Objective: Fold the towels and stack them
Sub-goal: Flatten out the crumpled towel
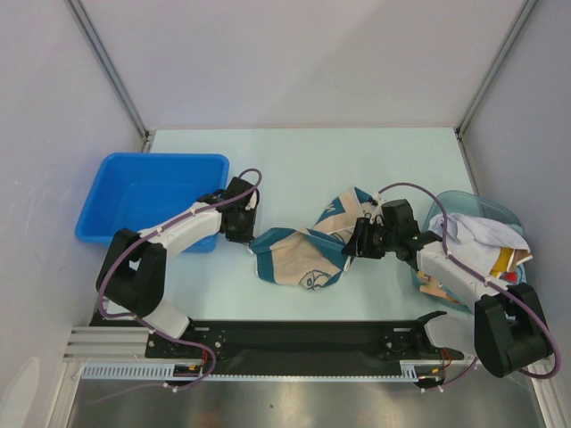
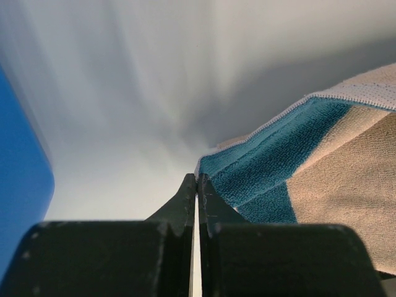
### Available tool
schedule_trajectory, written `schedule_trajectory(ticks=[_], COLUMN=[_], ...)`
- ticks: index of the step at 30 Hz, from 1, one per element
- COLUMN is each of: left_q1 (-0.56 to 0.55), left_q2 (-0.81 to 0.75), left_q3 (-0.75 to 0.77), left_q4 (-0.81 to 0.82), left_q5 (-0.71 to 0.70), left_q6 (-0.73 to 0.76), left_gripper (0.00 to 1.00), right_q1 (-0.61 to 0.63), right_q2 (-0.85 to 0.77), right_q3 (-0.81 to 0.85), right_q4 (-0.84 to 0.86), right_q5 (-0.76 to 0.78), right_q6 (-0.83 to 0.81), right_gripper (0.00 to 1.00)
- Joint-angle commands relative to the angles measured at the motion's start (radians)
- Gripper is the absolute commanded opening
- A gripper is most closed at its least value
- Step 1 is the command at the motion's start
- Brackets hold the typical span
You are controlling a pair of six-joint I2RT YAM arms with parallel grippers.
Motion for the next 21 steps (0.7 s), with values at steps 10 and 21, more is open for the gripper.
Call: schedule_trajectory(ticks=[10, 21], left_q1=[-0.004, -0.006], left_q2=[-0.013, -0.234], left_q3=[0.046, 0.411], left_q4=[0.032, -0.109], left_q5=[0.023, -0.021], left_q6=[-0.009, 0.054], left_gripper=[0.0, 0.0], right_q1=[0.001, 0.021], right_q2=[-0.016, -0.119], right_q3=[-0.014, 0.464], right_q4=[0.136, -0.202], right_q5=[-0.078, 0.158], right_q6=[0.022, -0.046], right_gripper=[0.28, 0.0])
